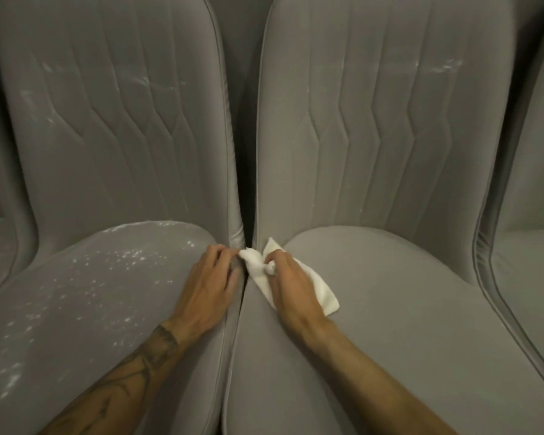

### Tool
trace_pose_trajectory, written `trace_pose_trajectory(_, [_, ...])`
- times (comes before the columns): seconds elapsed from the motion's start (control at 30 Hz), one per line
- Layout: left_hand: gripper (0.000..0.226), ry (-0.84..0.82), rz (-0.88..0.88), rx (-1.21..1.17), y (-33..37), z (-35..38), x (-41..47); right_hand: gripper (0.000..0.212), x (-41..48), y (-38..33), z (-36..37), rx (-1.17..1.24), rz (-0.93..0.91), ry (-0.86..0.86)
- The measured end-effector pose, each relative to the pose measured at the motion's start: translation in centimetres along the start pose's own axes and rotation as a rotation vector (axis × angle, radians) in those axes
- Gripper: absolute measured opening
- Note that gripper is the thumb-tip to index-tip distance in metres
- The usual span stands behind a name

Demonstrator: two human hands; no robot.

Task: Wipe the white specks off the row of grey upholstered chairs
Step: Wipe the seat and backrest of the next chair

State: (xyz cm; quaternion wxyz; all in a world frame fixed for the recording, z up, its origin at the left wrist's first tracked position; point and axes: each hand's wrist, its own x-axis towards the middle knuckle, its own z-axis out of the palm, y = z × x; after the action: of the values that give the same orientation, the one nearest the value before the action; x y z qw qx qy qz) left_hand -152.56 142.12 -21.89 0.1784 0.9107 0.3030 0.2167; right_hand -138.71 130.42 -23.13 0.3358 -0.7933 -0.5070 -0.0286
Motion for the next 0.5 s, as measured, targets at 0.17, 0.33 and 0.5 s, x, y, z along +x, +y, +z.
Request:
trace_pose_trajectory(0.17, [0.035, 0.131, 0.053, 0.032, 0.2, 1.4, 2.5, 0.021, 2.4, 0.0, 1.0, 0.103, 0.184, 0.22])
trace_pose_trajectory(0.33, [0.055, 0.303, 0.109, 0.075, 2.7, 0.4, 7.3, 0.022, 2.0, 2.4, 2.3, -0.018, -0.172, -0.095])
trace_pose_trajectory(0.5, [0.062, 0.416, 0.156, 0.109, 5.9, -0.6, 13.1, 0.017, 5.2, 2.7, 0.9, 0.251, -0.014, 0.216])
